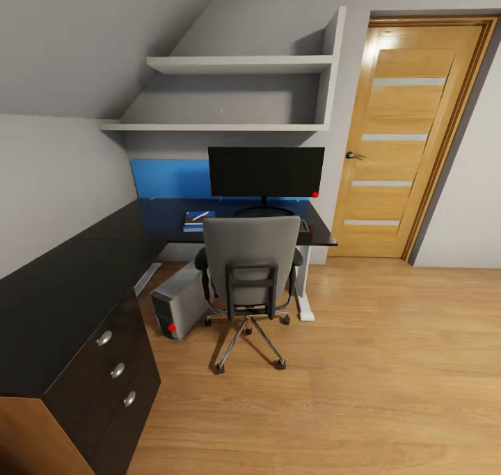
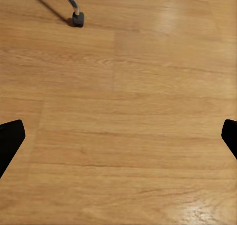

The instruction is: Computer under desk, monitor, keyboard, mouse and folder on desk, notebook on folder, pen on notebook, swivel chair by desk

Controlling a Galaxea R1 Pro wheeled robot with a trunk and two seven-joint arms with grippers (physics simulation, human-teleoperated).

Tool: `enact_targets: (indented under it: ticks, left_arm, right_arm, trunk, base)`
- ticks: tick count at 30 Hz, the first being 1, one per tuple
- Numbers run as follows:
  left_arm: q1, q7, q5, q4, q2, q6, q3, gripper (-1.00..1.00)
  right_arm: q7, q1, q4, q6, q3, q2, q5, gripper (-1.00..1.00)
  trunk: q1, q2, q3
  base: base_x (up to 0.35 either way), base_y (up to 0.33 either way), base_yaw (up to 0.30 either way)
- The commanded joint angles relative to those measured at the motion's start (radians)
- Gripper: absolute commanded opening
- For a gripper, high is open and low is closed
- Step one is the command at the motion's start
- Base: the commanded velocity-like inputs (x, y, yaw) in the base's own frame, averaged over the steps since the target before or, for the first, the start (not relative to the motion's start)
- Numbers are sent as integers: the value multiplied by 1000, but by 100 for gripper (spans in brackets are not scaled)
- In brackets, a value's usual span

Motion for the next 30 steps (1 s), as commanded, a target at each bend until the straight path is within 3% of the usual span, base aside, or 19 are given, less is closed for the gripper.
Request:
enact_targets:
  ticks: [1, 30]
  left_arm:
    - [-1, 5, 6, 0, 0, -2, -9, 100]
    - [-1, 5, 6, 1, -2, 1, -8, 100]
  right_arm:
    - [0, -1, 2, -4, 9, 0, -9, 100]
    - [0, -1, 2, -4, 9, 0, -10, 100]
  trunk:
    - [0, 0, -1]
    - [0, 0, -1]
  base:
    - [0, 0, 0]
    - [0, 0, 0]
